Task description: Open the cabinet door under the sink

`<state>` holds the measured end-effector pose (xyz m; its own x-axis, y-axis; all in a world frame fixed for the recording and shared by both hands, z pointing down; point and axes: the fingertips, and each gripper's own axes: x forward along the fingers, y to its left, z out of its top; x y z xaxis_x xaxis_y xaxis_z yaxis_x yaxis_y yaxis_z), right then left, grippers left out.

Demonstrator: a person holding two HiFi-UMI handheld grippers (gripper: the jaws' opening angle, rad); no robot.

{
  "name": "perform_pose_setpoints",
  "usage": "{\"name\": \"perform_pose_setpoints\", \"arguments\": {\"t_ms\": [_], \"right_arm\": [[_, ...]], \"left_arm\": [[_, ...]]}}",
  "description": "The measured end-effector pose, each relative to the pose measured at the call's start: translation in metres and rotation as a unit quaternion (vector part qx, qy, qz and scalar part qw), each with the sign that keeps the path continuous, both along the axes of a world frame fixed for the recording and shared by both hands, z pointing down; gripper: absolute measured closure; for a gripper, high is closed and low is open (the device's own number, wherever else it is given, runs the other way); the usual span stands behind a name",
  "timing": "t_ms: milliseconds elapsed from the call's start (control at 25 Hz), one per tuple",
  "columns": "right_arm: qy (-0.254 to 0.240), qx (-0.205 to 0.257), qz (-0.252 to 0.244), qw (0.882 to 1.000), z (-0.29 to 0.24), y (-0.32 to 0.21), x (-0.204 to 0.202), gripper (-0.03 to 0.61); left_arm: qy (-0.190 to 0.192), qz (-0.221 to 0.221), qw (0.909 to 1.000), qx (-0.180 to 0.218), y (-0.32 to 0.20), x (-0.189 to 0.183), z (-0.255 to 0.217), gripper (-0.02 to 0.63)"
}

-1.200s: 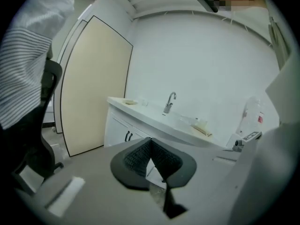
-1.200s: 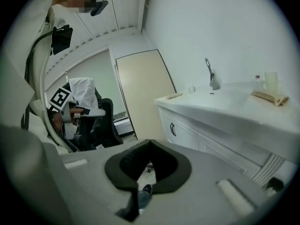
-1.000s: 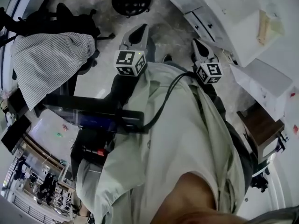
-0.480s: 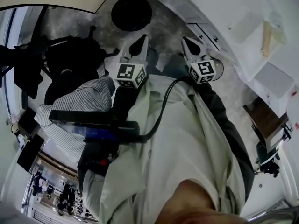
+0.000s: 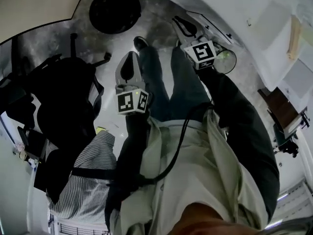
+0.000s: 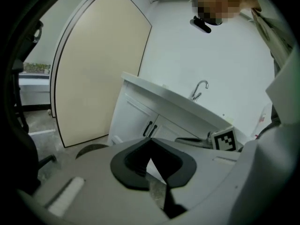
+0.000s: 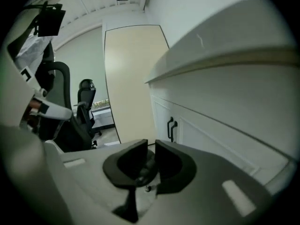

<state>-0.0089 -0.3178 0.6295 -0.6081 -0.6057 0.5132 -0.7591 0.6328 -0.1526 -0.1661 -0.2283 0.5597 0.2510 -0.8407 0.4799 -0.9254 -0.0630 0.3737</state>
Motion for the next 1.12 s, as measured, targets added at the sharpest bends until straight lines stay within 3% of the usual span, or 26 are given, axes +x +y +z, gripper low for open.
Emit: {"name": "perform_pose_setpoints", "arguments": {"t_ms": [200, 400, 680, 880, 1120], "right_arm": [[-0.006, 0.02, 0.063, 0.998, 0.069, -0.058, -0.017, 0.52], [0.002, 0.013, 0.126, 0.992, 0.117, -0.113, -0.027, 0.5], [0.011, 0.041, 0.172, 0.984, 0.118, -0.151, -0.039, 0.502], [0.044, 0.065, 0.205, 0.976, 0.117, -0.158, -0.04, 0.531], [0.018, 0.058, 0.186, 0.981, 0.115, -0.148, -0.045, 0.532]], "left_arm": [[-0.008, -0.007, 0.9997, -0.02, -0.001, -0.007, 0.059, 0.607], [-0.009, 0.002, 0.9996, -0.025, 0.006, -0.014, 0.08, 0.607], [0.002, -0.001, 0.9983, -0.059, 0.033, -0.019, 0.101, 0.607], [0.004, 0.008, 0.9982, -0.059, 0.033, -0.018, 0.103, 0.607], [0.011, 0.008, 0.998, -0.061, 0.033, -0.022, 0.109, 0.607]]}}
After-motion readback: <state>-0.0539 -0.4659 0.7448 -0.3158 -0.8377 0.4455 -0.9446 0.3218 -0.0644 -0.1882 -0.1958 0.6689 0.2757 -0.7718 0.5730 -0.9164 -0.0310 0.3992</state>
